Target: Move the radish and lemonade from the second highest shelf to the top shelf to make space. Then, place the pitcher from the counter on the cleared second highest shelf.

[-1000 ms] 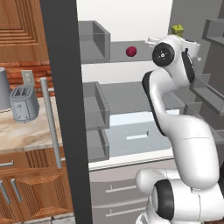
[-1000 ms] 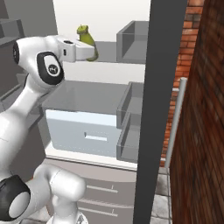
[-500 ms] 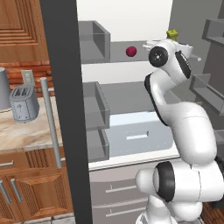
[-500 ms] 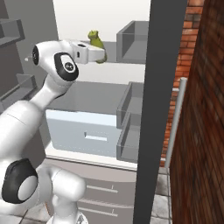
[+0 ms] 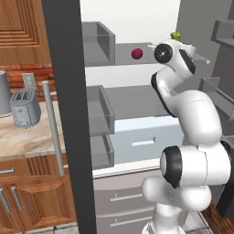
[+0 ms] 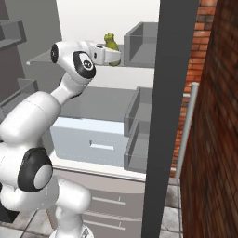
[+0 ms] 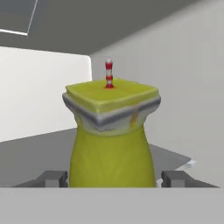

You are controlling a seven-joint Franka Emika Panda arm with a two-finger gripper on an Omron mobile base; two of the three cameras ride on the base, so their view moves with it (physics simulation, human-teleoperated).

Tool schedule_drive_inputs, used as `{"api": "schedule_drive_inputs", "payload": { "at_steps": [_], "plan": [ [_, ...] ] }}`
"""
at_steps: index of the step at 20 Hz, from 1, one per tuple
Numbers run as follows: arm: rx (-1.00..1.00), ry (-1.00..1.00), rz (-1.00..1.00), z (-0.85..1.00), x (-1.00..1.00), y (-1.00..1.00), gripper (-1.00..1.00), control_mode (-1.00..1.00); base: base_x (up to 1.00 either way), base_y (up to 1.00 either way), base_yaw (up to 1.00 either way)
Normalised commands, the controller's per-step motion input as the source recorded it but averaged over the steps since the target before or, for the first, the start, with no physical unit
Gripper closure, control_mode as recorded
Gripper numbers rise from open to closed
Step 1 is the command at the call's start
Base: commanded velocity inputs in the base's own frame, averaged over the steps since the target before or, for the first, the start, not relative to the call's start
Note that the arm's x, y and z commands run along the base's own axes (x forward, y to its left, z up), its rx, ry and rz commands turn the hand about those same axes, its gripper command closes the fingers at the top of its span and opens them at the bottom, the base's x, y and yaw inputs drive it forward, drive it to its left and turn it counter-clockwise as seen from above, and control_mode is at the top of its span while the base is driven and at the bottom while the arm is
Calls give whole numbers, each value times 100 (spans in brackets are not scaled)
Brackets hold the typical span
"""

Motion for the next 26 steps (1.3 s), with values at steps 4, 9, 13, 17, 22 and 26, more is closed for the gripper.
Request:
{"api": "schedule_drive_inputs", "payload": {
  "at_steps": [4, 9, 13, 17, 22, 26],
  "plan": [
    [5, 4, 1, 0, 49, 0, 100, -100, 0, 0, 0],
    [2, 0, 5, -3, 44, 0, 100, -100, 0, 0, 0],
    [3, 0, 5, -12, 45, -1, 100, -100, 0, 0, 0],
    [1, 0, 6, -23, 45, -3, 100, -100, 0, 0, 0],
    [1, 0, 7, -31, 43, -4, 100, -100, 0, 0, 0],
    [0, 0, 7, -23, 45, -5, 100, -100, 0, 0, 0]
  ]
}}
